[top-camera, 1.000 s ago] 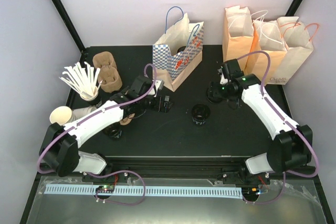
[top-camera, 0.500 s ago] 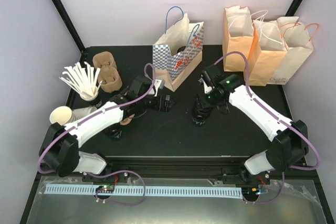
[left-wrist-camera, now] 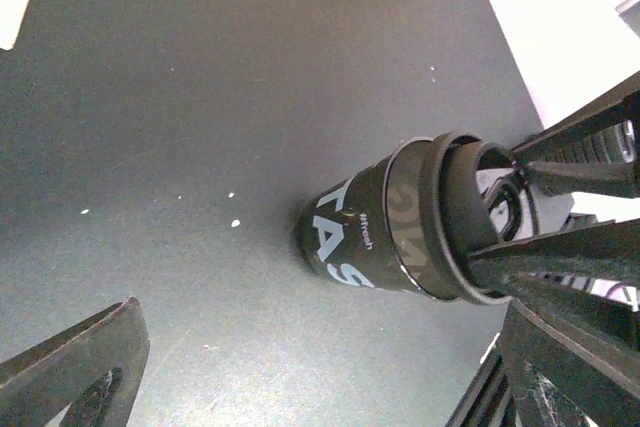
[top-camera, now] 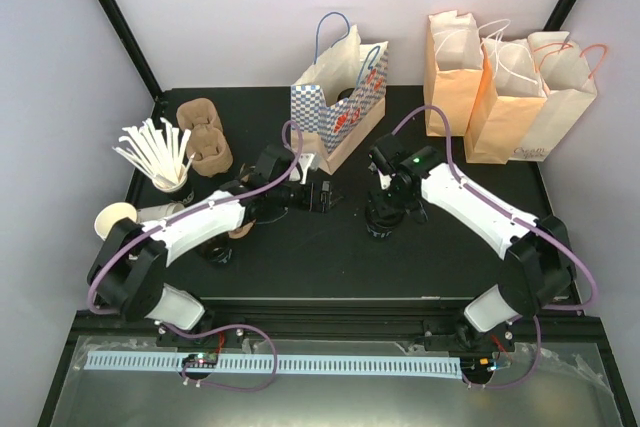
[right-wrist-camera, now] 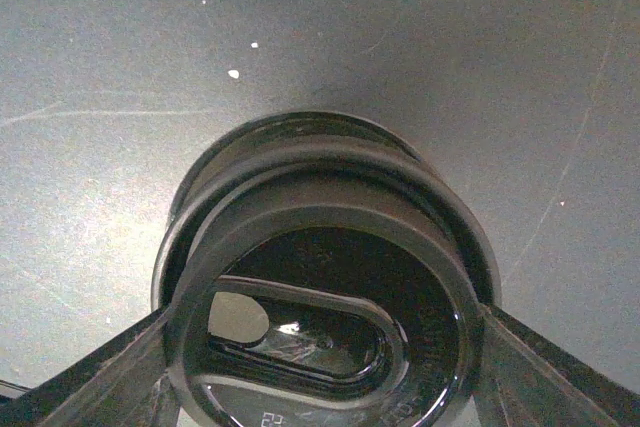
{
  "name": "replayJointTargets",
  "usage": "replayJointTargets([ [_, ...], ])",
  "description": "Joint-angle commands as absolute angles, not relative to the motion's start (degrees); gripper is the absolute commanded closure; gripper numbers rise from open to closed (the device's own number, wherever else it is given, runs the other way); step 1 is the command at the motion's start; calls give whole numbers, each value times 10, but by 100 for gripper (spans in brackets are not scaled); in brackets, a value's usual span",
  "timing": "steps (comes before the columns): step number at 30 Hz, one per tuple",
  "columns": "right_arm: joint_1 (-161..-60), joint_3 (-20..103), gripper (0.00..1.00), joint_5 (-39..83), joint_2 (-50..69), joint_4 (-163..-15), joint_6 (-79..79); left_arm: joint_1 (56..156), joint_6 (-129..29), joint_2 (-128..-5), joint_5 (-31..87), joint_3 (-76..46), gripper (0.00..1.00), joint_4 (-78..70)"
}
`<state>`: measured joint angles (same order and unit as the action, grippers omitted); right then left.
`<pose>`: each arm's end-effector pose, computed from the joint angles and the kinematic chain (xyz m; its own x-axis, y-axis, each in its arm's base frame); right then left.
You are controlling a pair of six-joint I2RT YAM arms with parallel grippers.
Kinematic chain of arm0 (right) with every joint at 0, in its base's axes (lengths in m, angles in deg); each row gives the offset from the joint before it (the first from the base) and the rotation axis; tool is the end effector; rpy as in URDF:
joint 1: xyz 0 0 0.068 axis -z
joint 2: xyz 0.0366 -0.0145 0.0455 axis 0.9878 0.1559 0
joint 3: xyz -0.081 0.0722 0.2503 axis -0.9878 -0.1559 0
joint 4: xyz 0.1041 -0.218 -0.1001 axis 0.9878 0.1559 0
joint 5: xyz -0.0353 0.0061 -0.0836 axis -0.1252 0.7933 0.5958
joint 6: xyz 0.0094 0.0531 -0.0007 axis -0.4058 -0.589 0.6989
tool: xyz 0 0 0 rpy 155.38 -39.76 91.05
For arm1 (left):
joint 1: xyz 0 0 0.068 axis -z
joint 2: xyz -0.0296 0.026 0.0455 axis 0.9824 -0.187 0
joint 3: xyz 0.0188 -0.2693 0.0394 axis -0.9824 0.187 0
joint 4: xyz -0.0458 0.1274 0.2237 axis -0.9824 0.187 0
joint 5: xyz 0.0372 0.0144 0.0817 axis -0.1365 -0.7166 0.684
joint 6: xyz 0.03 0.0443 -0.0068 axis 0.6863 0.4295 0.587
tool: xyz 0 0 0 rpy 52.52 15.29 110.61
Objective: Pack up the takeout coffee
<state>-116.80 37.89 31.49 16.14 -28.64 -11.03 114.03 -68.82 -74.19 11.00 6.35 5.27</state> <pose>0.2338 0.1670 0.2637 -0.9279 -0.2874 -0.2375 -0.3054 0.9513 0.0422 0.2452 -0.1890 0.2304 -0.8433 0.0333 -0.5364 0.4231 0.6566 -0.6244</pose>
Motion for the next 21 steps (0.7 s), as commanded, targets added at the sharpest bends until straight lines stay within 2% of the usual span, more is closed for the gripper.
replayJointTargets([
  [1, -1171, 363, 26, 326, 165, -300, -102, 1137, -709, -766, 65, 60, 1, 2],
  [21, -1181, 321, 25, 333, 159, -357, -112, 1138, -758, -855, -28, 38, 14, -77],
])
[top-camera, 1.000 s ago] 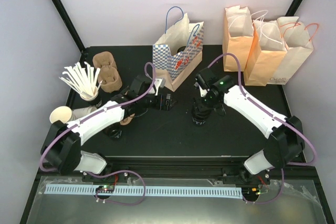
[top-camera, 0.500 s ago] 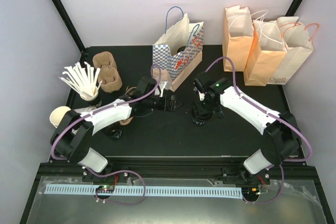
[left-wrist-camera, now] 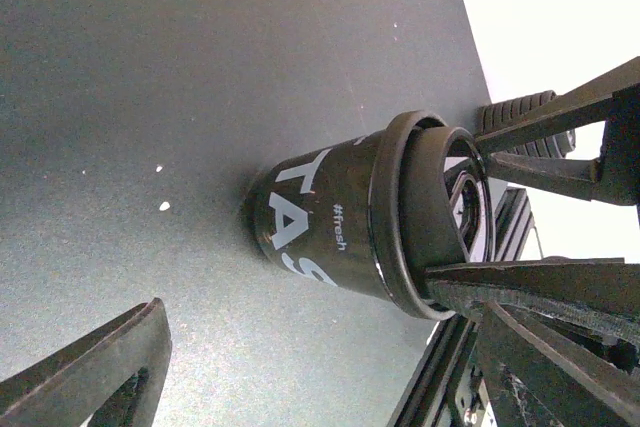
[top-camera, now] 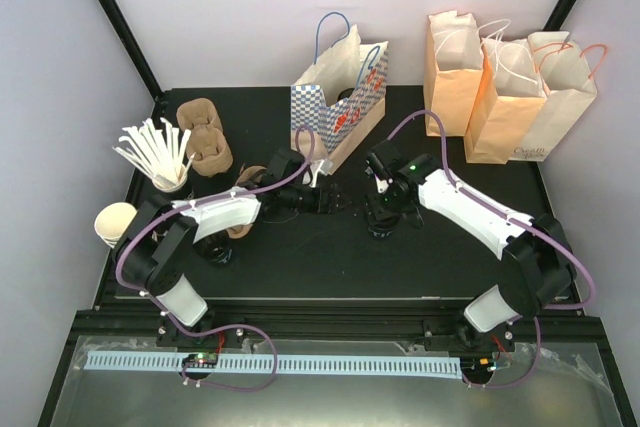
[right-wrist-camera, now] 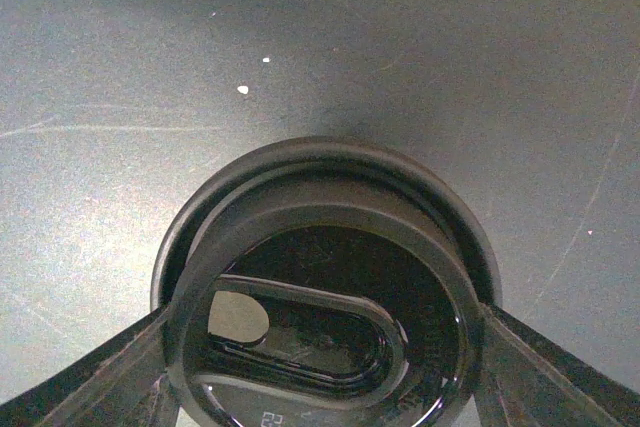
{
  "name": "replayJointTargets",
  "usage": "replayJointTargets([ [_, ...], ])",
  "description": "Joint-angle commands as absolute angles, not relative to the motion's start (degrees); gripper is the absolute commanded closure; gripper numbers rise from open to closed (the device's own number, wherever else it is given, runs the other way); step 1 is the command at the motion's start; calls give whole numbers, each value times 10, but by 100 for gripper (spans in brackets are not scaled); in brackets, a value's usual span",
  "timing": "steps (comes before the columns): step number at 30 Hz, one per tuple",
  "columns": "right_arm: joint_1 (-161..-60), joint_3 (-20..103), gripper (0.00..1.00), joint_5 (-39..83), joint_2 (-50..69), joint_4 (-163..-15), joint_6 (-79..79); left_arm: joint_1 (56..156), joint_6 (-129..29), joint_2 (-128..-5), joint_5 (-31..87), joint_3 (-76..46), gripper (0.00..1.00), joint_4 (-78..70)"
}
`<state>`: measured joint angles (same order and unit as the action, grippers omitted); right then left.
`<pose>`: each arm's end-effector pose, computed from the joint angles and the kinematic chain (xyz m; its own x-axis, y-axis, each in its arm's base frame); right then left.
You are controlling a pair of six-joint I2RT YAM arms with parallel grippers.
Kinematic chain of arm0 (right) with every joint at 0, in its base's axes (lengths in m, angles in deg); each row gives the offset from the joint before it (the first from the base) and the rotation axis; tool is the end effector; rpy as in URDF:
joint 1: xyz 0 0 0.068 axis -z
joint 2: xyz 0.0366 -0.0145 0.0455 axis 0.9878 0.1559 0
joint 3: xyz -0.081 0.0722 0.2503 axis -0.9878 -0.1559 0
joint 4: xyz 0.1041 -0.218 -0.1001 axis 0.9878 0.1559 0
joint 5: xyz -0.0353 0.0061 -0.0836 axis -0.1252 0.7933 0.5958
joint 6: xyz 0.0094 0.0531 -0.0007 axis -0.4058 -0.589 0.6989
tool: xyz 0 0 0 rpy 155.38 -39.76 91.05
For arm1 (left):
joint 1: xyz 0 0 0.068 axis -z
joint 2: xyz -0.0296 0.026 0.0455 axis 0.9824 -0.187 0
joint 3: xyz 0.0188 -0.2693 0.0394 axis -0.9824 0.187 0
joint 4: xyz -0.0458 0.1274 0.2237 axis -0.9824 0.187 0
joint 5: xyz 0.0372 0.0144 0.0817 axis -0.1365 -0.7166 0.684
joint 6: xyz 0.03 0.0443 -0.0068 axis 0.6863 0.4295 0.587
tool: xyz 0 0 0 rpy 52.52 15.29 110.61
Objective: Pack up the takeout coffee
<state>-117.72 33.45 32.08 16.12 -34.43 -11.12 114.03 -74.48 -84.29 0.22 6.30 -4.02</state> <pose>0.2322 0.1712 0.2450 -0.9182 -0.2968 -0.2624 -0.3178 0.9473 0.0405 0.2629 -0.2083 0.1926 -0.9135 0.0597 -0.4024 0.3686 0.5403 -0.7565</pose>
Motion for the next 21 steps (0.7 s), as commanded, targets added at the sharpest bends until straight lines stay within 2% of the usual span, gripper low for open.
replayJointTargets([
  [1, -1182, 319, 25, 330, 161, -358, -111, 1138, -759, -859, -31, 36, 15, -79],
  [17, -1184, 300, 26, 363, 190, -343, -107, 1150, -781, -936, -76, 2, 36, -123],
  [21, -1184, 285, 26, 324, 183, -361, -97, 1155, -785, -951, -85, -9, 37, -133],
])
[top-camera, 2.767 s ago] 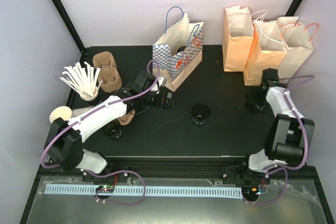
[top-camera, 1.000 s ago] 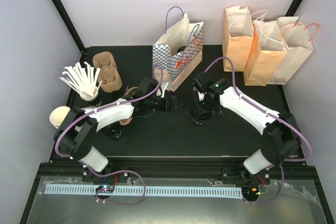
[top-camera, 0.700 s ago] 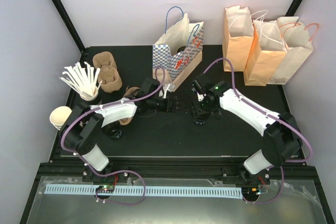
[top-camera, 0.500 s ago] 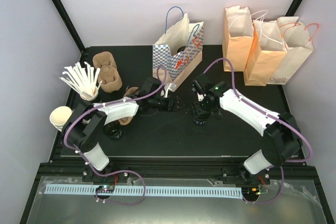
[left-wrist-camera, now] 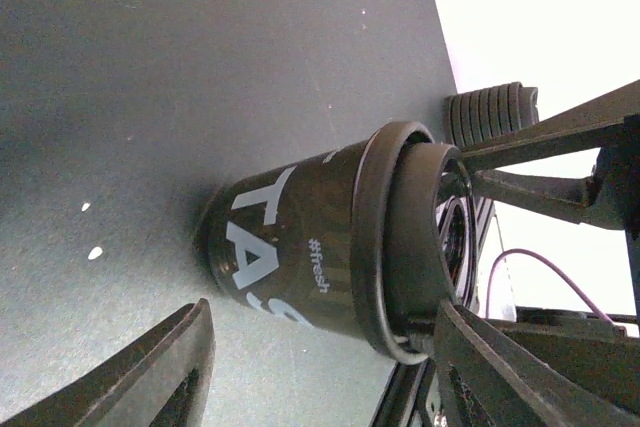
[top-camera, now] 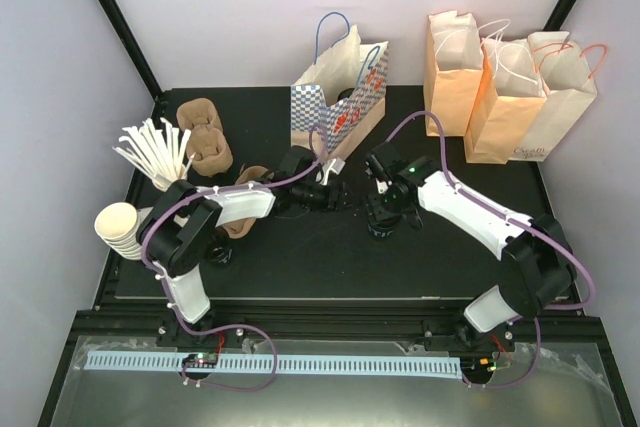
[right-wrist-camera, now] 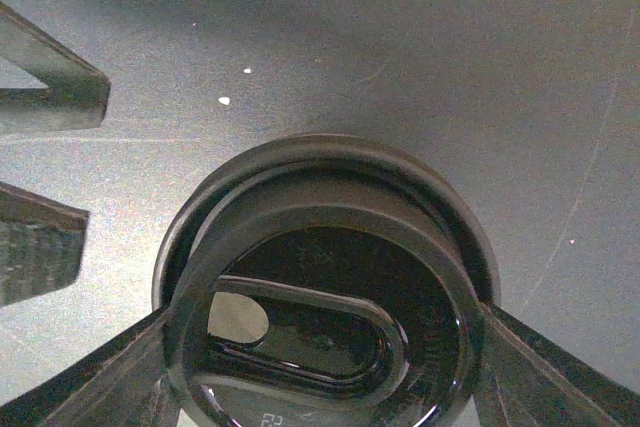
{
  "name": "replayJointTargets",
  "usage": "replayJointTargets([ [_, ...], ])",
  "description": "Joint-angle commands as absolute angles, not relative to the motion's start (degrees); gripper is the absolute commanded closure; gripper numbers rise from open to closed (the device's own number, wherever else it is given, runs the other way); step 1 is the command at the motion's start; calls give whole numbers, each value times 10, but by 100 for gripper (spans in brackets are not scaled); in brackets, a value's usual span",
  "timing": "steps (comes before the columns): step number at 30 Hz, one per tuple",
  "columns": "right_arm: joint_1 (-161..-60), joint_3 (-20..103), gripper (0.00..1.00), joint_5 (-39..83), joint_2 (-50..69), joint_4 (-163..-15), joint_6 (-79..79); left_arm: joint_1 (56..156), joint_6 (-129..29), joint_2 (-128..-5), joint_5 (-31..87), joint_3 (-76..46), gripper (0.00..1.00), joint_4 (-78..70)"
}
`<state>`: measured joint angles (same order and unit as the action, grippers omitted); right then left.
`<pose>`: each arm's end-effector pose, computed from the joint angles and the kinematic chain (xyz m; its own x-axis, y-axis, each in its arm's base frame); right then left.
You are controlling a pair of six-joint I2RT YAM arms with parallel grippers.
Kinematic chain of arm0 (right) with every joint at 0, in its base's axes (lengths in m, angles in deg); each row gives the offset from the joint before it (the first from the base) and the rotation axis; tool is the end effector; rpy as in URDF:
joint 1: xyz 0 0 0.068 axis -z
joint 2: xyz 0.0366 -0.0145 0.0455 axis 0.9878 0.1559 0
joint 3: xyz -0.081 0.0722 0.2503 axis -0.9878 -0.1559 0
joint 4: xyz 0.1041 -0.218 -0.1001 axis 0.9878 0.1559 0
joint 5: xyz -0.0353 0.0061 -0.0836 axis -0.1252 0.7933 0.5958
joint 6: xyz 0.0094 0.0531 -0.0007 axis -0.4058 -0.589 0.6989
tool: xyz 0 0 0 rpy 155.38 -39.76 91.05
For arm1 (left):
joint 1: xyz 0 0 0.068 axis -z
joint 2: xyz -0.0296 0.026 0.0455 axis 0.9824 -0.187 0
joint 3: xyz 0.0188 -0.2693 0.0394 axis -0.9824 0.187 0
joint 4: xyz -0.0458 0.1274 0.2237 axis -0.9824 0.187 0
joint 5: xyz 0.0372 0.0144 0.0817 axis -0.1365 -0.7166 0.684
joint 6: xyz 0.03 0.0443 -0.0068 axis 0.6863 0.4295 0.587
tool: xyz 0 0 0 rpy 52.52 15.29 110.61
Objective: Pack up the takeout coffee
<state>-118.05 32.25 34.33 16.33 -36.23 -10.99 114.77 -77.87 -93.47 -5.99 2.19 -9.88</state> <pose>0.2328 0.1719 0.2391 -0.9112 -0.3018 -0.2804 -0.3161 0.9487 0.0061 0.2824 -0.2313 0.1705 -0.9375 0.0961 -0.3345 0.3398 0.4599 -0.8204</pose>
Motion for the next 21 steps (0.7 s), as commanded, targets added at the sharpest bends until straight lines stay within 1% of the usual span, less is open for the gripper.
replayJointTargets([
  [1, -1184, 283, 26, 317, 183, -364, -96, 1156, -785, -955, -87, -12, 37, -134],
  [4, -1183, 283, 28, 308, 189, -361, -94, 1160, -787, -967, -94, -23, 38, -136],
  [9, -1183, 277, 28, 302, 185, -366, -93, 1164, -790, -993, -98, -44, 40, -136],
  [16, -1184, 266, 29, 282, 186, -382, -92, 1165, -794, -1030, -100, -66, 47, -150],
  [21, -1184, 258, 30, 253, 182, -388, -83, 1165, -811, -1045, -106, -72, 50, -180],
])
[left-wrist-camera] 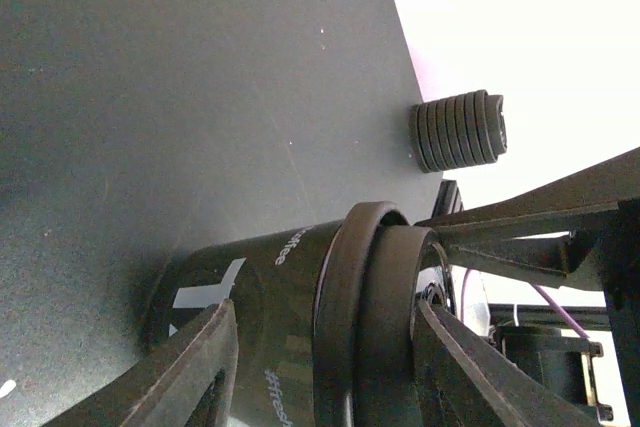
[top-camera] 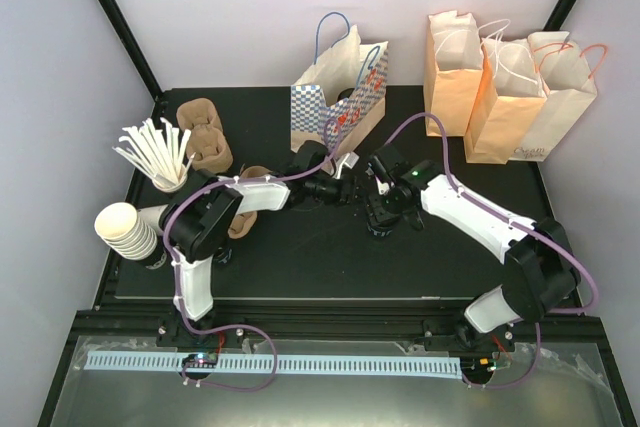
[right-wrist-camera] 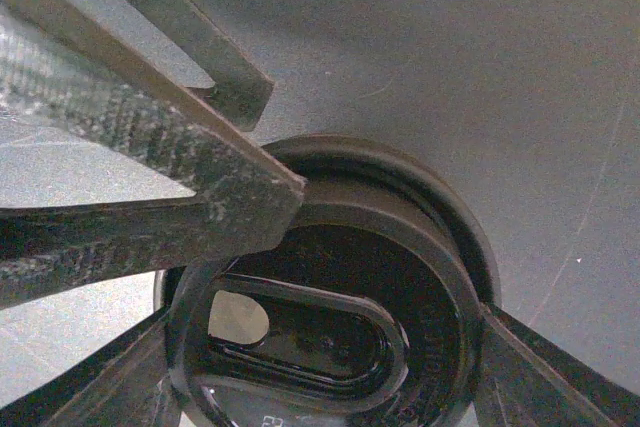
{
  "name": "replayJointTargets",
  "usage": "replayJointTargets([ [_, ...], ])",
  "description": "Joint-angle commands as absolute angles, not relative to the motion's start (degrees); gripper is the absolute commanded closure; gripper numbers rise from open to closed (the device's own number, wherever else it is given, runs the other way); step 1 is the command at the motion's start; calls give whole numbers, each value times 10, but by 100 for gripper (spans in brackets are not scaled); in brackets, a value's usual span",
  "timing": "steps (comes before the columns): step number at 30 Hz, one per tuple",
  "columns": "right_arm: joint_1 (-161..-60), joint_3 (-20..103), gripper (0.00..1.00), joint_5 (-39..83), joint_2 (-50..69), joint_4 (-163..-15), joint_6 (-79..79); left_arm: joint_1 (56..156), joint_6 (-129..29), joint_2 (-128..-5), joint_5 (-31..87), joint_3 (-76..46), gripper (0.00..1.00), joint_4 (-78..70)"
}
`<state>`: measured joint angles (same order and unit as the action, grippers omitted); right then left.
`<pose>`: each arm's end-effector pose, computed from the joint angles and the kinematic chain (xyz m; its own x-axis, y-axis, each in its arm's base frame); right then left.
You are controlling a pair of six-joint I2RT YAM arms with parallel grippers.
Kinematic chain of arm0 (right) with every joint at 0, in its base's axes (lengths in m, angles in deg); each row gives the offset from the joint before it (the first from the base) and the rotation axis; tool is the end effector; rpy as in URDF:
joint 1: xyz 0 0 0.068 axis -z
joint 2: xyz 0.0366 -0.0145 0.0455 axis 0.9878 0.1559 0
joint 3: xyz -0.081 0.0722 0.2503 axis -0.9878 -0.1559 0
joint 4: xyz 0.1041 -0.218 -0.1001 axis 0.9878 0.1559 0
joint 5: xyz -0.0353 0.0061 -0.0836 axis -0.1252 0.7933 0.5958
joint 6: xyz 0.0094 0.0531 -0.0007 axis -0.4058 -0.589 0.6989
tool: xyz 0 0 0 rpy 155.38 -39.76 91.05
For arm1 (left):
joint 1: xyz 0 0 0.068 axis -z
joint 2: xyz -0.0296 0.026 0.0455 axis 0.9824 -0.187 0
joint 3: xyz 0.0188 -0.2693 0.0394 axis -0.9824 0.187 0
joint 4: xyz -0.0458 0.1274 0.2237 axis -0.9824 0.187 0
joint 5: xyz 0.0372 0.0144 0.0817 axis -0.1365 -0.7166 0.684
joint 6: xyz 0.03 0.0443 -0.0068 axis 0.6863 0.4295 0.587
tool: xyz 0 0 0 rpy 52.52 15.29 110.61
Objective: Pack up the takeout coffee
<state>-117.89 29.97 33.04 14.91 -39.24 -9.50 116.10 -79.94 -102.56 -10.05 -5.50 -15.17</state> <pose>0.2303 0.1701 0.2362 -0.8965 -0.3180 -0.3086 -0.3434 0.9387 0.0304 0.3074 -0.2628 0.1599 -0.9312 0.1305 -0.3403 0.3641 0.3735 -0.8532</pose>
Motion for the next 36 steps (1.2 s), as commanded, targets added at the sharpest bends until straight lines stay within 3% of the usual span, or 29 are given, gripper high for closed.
replayJointTargets([
  [1, -1184, 257, 31, 251, 182, -388, -82, 1165, -812, -1048, -109, -73, 50, -185],
  [13, -1184, 229, 31, 211, 154, -393, -75, 1165, -870, -1071, -146, -65, 54, -262],
  [20, -1213, 228, 32, 207, 156, -397, -71, 1147, -876, -987, -107, -9, 35, -263],
  [26, -1256, 233, 34, 197, 155, -402, -52, 1110, -852, -902, -74, 48, 27, -210],
  [32, -1307, 263, 34, 250, 183, -395, -47, 1084, -840, -857, -74, 122, 29, -208],
  [36, -1313, 272, 35, 286, 203, -382, -51, 1077, -833, -838, -84, 161, 37, -214],
])
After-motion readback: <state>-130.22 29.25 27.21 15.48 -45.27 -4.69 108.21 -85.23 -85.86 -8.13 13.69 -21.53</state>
